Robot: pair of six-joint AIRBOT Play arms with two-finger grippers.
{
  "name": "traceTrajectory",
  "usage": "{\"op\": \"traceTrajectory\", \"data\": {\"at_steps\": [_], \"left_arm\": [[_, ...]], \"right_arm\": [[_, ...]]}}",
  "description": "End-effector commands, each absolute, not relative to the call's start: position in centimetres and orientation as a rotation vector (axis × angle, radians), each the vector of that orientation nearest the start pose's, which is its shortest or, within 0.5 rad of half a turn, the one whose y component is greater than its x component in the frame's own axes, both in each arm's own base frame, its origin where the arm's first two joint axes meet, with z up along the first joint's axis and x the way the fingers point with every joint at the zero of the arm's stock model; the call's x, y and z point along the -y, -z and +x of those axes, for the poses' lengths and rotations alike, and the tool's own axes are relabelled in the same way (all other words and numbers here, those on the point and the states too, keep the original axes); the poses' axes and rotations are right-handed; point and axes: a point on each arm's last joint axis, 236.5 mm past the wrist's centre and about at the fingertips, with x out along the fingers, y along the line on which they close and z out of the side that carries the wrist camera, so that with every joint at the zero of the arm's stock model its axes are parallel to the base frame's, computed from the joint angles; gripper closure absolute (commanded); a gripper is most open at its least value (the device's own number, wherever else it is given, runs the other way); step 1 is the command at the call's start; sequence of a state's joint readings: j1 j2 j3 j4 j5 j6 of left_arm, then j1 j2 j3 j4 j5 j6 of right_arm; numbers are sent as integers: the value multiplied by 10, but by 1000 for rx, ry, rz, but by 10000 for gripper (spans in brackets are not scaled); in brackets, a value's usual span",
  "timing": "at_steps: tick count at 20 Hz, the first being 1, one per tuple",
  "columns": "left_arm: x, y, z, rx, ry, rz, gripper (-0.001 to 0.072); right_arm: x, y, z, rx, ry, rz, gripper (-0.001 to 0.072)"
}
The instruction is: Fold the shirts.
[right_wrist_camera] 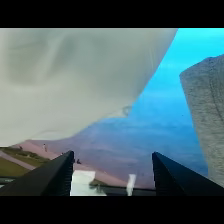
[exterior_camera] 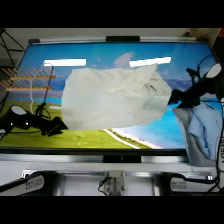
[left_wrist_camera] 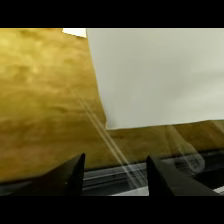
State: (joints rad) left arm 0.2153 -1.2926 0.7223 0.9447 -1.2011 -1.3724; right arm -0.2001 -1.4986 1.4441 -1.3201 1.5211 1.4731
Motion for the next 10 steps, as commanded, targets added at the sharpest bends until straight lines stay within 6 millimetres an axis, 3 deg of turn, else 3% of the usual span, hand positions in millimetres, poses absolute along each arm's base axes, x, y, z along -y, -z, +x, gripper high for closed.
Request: {"op": "traceTrajectory", "data": {"at_steps": [1, 4, 5, 6, 8, 10], "left_arm": [[85, 104, 282, -1489, 193, -744, 232], [88, 109, 303, -1411, 131, -729, 240], [87, 110, 311, -1381, 94, -744, 283], [85, 111, 316, -1362, 64, -762, 390], [85, 109, 317, -1354, 71, -753, 677], [85, 100, 320, -1335, 92, -737, 678]], "right_arm": [[13, -9, 375, -1536, -108, 297, 106], [13, -9, 375, -1535, -108, 297, 107], [13, -9, 375, -1536, -108, 297, 107], [13, -9, 374, -1539, -109, 297, 107], [16, -8, 373, -1543, -97, 283, 107], [18, -3, 368, -1562, -87, 277, 107]]}}
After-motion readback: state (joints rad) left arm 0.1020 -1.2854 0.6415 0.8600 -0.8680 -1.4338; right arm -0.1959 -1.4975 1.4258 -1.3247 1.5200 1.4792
